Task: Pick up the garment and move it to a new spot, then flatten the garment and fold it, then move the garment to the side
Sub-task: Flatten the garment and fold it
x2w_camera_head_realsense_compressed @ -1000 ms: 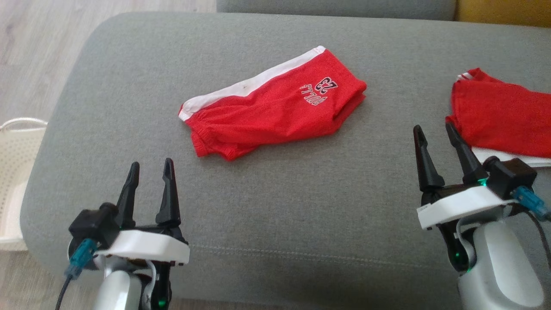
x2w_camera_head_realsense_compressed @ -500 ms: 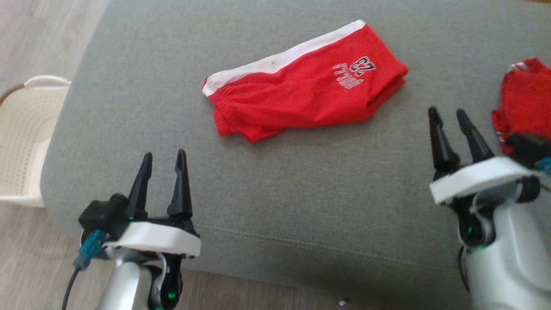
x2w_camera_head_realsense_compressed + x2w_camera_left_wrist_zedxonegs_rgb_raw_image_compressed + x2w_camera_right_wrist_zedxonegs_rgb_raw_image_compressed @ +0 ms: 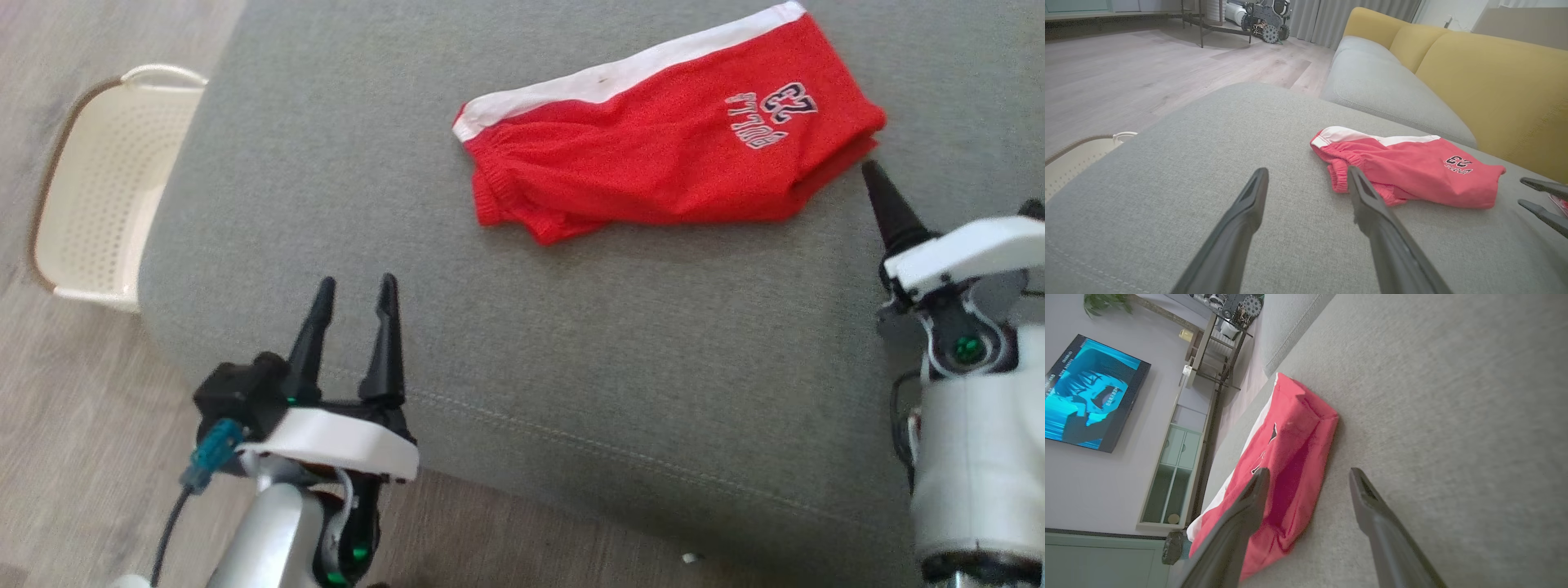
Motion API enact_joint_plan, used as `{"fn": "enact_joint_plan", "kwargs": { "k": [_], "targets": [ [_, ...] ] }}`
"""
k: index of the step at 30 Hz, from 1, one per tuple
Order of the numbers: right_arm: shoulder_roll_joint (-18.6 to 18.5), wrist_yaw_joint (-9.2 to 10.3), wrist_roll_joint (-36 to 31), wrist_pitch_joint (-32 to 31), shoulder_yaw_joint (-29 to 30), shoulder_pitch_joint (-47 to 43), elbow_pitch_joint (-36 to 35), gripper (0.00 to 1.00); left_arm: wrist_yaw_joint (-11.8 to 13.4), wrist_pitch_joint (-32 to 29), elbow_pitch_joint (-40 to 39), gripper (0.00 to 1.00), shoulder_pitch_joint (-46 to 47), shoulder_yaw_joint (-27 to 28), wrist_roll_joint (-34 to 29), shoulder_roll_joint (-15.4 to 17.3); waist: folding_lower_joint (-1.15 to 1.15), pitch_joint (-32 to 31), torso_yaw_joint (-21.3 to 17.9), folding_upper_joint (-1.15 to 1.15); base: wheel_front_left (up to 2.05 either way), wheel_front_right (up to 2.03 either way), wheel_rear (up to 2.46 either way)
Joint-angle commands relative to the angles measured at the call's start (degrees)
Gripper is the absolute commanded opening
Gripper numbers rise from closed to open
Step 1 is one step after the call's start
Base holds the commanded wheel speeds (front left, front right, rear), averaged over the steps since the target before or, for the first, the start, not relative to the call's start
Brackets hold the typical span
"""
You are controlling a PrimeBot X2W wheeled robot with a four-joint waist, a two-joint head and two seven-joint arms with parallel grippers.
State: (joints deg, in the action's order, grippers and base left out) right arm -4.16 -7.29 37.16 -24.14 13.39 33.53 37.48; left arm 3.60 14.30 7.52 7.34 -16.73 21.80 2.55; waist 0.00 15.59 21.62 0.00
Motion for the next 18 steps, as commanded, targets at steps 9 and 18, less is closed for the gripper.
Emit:
{"fn": "enact_joint_plan", "kwargs": {
  "k": [9,18],
  "targets": [
    [1.26,-0.20,2.02,-3.91,5.60,9.39,7.49,1.00,0.53,0.70,-1.03,1.00,2.12,-1.35,1.05,0.33,0.00,2.49,4.12,0.00,0.00,0.00,0.00],
    [1.27,-0.20,-3.45,-3.74,7.34,14.43,14.62,1.00,1.06,0.70,-2.89,1.00,3.37,-1.91,1.13,0.33,0.00,4.29,5.87,0.00,0.00,0.00,0.00]
  ]
}}
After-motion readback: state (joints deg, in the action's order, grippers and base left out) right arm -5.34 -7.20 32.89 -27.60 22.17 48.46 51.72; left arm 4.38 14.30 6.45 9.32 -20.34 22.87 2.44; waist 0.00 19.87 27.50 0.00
